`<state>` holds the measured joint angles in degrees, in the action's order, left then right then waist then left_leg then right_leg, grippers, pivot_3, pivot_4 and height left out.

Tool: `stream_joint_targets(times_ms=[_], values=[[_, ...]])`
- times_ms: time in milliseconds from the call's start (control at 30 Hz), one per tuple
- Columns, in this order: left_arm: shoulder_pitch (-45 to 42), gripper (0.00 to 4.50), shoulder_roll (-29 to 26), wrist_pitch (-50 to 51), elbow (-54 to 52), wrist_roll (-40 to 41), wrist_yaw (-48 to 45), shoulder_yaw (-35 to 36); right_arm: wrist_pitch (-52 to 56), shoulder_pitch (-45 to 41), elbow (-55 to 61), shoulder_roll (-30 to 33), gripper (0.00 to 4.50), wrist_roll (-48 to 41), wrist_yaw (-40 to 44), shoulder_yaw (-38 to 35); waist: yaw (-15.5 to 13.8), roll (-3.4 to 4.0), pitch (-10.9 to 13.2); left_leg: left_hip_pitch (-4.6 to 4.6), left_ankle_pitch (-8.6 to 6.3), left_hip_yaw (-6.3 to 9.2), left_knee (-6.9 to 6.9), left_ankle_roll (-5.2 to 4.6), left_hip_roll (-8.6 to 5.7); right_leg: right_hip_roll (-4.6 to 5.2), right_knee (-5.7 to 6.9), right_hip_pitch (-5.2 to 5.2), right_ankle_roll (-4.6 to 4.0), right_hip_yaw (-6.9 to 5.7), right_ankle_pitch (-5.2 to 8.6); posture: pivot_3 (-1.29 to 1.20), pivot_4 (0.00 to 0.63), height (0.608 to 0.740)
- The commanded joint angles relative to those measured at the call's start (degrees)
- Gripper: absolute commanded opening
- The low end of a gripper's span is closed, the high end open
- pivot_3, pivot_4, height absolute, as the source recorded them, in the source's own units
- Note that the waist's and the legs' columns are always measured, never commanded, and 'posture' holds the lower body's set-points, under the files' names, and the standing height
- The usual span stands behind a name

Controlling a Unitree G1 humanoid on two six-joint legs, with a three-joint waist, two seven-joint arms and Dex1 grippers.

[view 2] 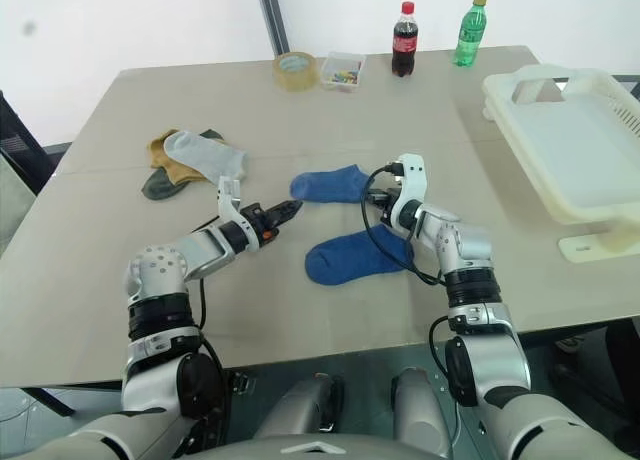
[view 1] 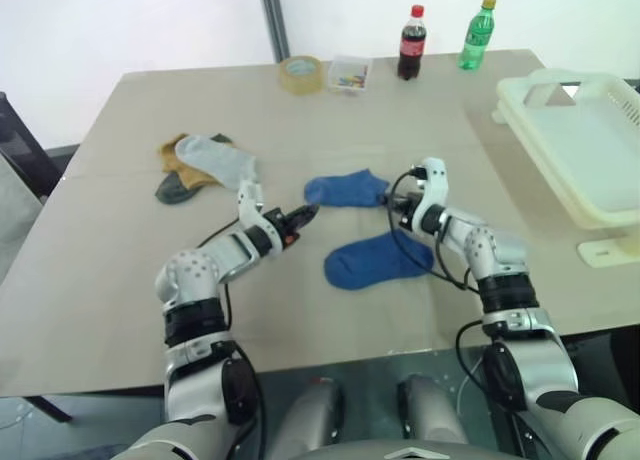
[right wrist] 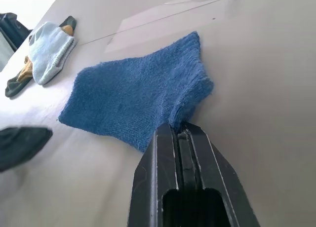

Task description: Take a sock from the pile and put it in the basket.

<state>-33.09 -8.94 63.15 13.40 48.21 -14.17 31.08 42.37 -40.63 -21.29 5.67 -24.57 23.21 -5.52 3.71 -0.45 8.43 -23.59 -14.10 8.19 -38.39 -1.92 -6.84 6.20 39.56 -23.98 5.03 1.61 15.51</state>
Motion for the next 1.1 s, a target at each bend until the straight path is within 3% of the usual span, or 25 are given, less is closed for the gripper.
stream_joint_targets(times_ms=[33,133,267,333,667,1100], values=[[-0.76,0.99,1.48,-3.84,1.69,-0.11,4.59,1.86,-0.26,0.39,1.28,-0.22,0.0,-0.22,0.39,-0.09,-0.02,0.0,0.0,0.0,0.0,0.0,0.0,0.0,0.0,0.0,0.0,0.0,0.0,0.01,0.0,0.0,0.15,0.74],[-0.61,2.54,1.84,-3.82,3.04,-1.28,7.1,0.57,-0.24,0.48,1.41,-0.13,0.0,-0.2,0.39,-0.08,-0.23,-0.02,-0.03,0.0,0.0,-0.01,0.0,0.0,0.0,0.02,-0.01,0.01,0.0,0.01,0.0,0.0,0.15,0.74],[-0.98,3.95,2.23,-3.4,3.68,-0.08,9.12,0.95,-0.28,0.58,1.57,-0.12,0.0,-0.14,0.3,-0.09,-0.47,-0.01,-0.03,0.49,-0.01,-0.06,0.09,-0.01,0.0,0.0,-0.03,0.43,0.0,0.05,0.0,0.0,0.15,0.74],[-1.24,4.44,2.21,-3.78,4.22,0.24,9.92,1.12,-0.33,0.63,1.63,-0.14,0.0,-0.12,0.25,-0.1,-0.53,0.0,-0.04,0.75,-0.03,-0.11,0.18,-0.03,0.0,-0.01,-0.04,0.62,0.0,0.1,0.01,0.0,0.15,0.74],[-3.69,4.44,3.01,-7.9,7.57,2.15,11.11,2.05,-0.73,0.62,1.39,-0.48,0.0,-0.07,0.26,-0.07,-0.79,0.01,-0.05,0.9,-0.03,-0.11,0.18,-0.03,0.02,-0.04,-0.02,0.73,0.01,0.11,0.01,0.0,0.15,0.74],[-5.92,4.44,2.9,-18.11,12.71,3.93,4.7,2.52,-0.69,0.98,2.07,-1.02,0.0,-0.03,0.0,-0.11,-1.2,0.01,-0.04,0.83,-0.03,-0.12,0.21,-0.02,0.03,-0.04,-0.05,0.7,0.0,0.12,0.01,0.0,0.15,0.74]])
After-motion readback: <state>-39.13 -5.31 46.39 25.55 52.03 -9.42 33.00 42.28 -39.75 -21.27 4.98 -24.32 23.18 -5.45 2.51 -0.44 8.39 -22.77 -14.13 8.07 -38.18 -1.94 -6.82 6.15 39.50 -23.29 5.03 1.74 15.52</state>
